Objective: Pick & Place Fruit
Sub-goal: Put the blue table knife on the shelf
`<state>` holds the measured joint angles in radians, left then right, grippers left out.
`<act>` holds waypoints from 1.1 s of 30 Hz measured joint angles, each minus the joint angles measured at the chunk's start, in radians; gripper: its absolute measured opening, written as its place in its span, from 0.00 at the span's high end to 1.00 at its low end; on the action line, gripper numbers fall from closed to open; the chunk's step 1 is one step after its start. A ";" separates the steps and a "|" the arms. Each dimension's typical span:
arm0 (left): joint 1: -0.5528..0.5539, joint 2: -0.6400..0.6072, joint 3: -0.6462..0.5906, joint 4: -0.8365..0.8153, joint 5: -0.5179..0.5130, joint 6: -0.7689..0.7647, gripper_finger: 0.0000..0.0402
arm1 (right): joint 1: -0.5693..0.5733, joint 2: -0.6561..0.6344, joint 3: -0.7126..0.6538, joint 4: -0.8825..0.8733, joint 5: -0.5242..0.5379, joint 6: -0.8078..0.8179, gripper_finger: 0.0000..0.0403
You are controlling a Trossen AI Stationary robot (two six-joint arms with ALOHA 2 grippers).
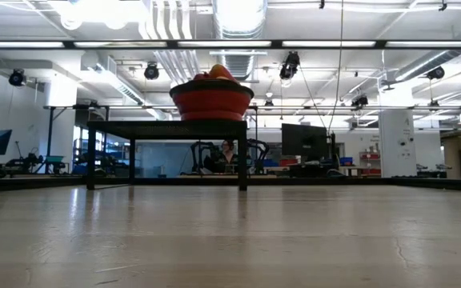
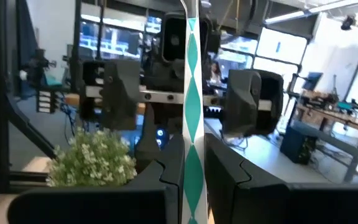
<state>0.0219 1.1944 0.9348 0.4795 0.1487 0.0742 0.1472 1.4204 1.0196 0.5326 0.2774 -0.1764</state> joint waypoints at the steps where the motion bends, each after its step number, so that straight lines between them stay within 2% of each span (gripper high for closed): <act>1: 0.000 0.000 0.000 0.002 0.002 0.000 0.23 | -0.004 0.005 0.008 0.001 -0.010 0.000 0.92; 16: 0.000 -0.008 0.000 0.026 0.014 -0.032 0.47 | -0.025 0.032 0.033 -0.003 -0.059 0.011 0.92; 19: 0.000 -0.008 0.000 0.026 0.014 -0.038 0.54 | -0.023 0.032 0.037 -0.002 -0.100 0.011 0.92; 29: 0.000 -0.008 0.000 0.026 0.024 -0.038 0.83 | -0.024 0.032 0.037 -0.004 -0.104 0.008 0.92; 33: 0.000 -0.008 0.000 0.027 0.028 -0.030 0.90 | -0.024 0.032 0.036 -0.003 -0.102 0.017 0.90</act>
<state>0.0219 1.1866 0.9348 0.5064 0.1770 0.0439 0.1234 1.4525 1.0554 0.5301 0.1751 -0.1598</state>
